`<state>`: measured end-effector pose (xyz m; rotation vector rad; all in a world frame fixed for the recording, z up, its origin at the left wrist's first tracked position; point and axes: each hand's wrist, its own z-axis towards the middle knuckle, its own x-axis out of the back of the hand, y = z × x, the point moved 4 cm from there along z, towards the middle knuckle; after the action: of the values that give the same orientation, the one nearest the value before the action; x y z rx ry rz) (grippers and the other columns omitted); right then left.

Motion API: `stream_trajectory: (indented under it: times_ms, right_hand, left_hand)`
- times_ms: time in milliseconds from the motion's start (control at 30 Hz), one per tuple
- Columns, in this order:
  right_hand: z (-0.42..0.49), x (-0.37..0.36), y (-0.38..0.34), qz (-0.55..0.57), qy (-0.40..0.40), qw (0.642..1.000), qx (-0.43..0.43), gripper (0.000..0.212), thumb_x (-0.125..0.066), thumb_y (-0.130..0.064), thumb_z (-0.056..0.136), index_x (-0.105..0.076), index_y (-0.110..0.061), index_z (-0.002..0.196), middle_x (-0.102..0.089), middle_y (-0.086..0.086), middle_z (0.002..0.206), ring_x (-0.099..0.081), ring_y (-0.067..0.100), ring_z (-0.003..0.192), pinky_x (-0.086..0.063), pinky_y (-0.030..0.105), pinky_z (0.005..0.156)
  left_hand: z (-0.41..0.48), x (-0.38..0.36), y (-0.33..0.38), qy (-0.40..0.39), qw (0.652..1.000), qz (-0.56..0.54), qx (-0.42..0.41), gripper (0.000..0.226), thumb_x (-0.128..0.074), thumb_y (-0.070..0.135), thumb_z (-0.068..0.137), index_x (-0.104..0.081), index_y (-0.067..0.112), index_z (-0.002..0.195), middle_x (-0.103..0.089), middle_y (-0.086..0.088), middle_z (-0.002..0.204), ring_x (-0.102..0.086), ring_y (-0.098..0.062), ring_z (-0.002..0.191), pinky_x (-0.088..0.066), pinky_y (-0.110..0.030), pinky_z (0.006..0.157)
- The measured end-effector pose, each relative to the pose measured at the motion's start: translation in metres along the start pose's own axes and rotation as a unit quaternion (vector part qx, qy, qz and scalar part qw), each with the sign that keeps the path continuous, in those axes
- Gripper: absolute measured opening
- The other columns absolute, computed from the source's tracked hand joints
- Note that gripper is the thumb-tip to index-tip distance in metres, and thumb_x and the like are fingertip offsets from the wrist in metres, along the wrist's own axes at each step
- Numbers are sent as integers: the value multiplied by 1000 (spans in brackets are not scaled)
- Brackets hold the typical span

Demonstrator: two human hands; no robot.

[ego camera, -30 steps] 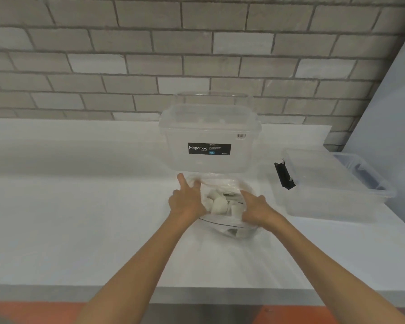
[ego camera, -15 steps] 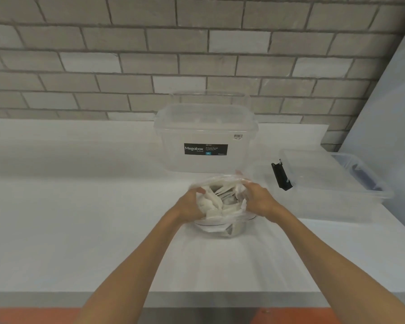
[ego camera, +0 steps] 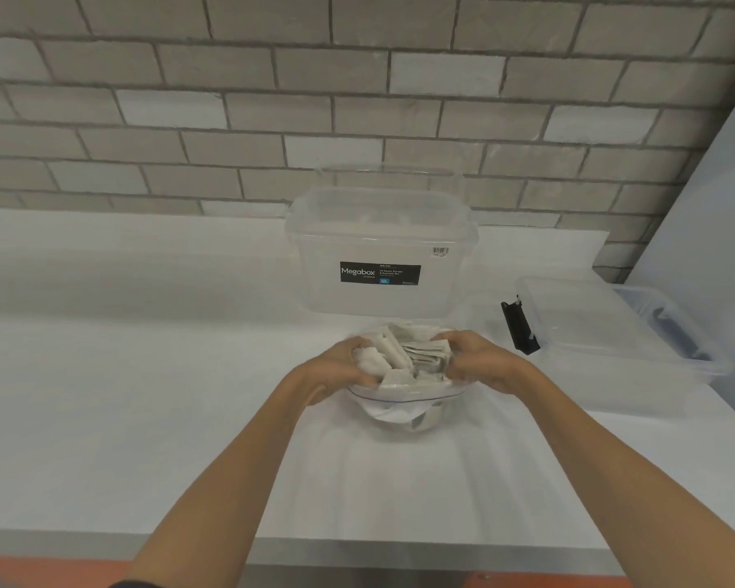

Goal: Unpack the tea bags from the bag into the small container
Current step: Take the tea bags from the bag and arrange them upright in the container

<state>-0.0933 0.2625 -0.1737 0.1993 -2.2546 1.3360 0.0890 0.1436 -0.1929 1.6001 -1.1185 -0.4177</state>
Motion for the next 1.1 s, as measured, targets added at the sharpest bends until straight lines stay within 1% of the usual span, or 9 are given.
stream_trajectory:
  times_ms: [100,233,367,467,600,700,833,933,1100]
  right_hand:
    - [7,-5,4,18,-28,999,12,74,-46,14,70,-57,-45,114,-56,18,127,-61,29,106,-50,29,65]
    - [-1,-6,-2,5,-38,999,21,80,-50,6,68,-49,-61,112,-49,17,130,-55,30,113,-51,39,79]
    - [-11,-6,-14,-3,-96,995,22,86,-57,-1,68,-39,-63,125,-30,-8,142,-42,26,124,-46,51,97]
    - [-16,-8,-24,12,-147,989,9,85,-59,-6,75,-32,-66,129,-33,-6,143,-37,23,129,-39,51,101]
    - [-16,-16,-32,-54,-138,989,18,70,-65,-17,68,-48,-57,122,-49,-3,133,-46,22,123,-43,47,98]
    - [-18,-24,-25,-91,-87,992,31,59,-65,-5,78,-50,-33,127,-48,-4,120,-48,17,110,-44,33,92]
    - [-19,-33,-9,-102,-74,991,33,50,-57,2,87,-46,-26,128,-48,-7,105,-48,6,87,-41,10,68]
    - [-15,-32,-8,-121,-73,990,15,47,-59,-5,86,-48,-35,120,-48,-2,105,-45,13,81,-37,19,56]
    - [-11,-25,-20,-209,-49,976,32,63,-70,-11,80,-46,-35,133,-41,1,137,-42,22,124,-41,31,96]
  left_hand:
    - [0,-3,5,-41,999,18,-24,85,-68,3,55,-35,35,126,-43,-6,115,-49,-20,94,-45,-31,77]
    - [3,4,-1,-28,995,99,-18,72,-68,1,65,-39,40,119,-41,-9,115,-45,-20,88,-43,-26,66]
    - [1,12,5,3,993,116,-24,62,-77,6,68,-50,36,116,-36,-2,123,-43,-18,110,-43,-25,85]
    - [-2,12,12,0,996,83,-40,62,-86,13,58,-55,34,108,-42,1,121,-43,-16,113,-40,-25,91]
    - [0,10,12,-9,998,47,-44,78,-84,10,55,-43,36,117,-49,-1,112,-48,-15,99,-44,-30,85]
    - [1,9,-5,-27,999,32,-3,90,-81,10,58,-34,35,131,-40,-4,128,-45,-18,113,-45,-29,93]
    - [0,7,-27,-55,982,156,91,92,-75,25,65,-28,22,144,-33,-3,147,-41,-22,129,-37,-31,107]
    - [-8,12,-18,-41,944,311,102,94,-64,49,55,-36,31,143,-30,-5,142,-31,-28,133,-33,-37,109]
    - [-22,21,-7,-5,948,317,29,71,-77,43,73,-45,36,135,-18,-2,144,-19,-24,135,-28,-36,109]
